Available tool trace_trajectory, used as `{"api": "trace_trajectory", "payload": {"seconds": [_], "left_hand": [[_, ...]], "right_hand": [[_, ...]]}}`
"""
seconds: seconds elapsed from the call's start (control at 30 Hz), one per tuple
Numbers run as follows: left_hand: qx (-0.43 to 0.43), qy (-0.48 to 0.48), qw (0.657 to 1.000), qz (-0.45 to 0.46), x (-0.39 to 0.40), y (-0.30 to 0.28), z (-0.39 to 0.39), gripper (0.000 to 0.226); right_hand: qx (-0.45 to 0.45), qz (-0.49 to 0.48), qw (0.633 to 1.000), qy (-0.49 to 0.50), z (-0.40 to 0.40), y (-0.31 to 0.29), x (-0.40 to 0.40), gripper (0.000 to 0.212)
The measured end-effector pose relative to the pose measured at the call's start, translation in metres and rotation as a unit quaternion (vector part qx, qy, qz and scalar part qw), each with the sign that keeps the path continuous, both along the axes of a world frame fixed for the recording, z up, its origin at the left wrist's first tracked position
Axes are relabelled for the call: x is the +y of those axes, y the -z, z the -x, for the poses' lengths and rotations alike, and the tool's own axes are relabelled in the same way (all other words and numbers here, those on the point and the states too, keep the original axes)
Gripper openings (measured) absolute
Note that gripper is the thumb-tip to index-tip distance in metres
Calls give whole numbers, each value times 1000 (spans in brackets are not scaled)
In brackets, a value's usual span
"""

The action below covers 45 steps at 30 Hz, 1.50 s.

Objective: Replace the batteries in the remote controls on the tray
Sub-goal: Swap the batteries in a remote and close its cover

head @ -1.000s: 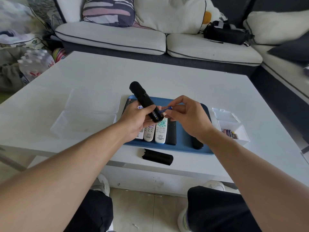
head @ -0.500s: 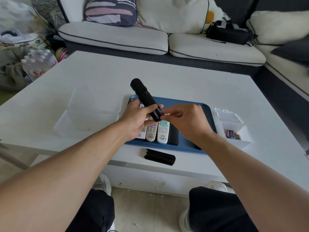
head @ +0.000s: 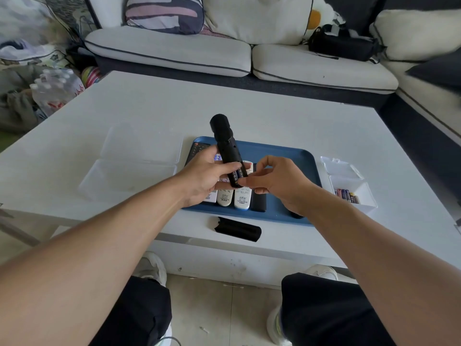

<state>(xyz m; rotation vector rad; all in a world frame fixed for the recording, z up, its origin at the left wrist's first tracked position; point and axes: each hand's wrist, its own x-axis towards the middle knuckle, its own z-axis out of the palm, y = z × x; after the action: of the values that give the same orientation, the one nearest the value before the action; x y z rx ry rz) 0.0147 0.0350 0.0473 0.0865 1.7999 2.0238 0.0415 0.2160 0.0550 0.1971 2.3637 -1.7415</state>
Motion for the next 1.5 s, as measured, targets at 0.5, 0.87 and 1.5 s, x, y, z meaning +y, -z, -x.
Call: {"api": "trace_trajectory", "payload": {"seconds": [0.5, 0.87, 1.5], "left_hand": [[-64, -95, 993, -30, -12, 5, 10, 35], [-83, -130, 987, -47, -17, 8, 13, 8], [-120, -80, 988, -61, -4, 5, 5, 59]], "right_hand": [[10, -559, 784, -269, -37, 24, -35, 47], [54, -607, 750, -256, -51, 36, -43, 26], [155, -409, 899, 15, -27, 2, -11, 29]]}}
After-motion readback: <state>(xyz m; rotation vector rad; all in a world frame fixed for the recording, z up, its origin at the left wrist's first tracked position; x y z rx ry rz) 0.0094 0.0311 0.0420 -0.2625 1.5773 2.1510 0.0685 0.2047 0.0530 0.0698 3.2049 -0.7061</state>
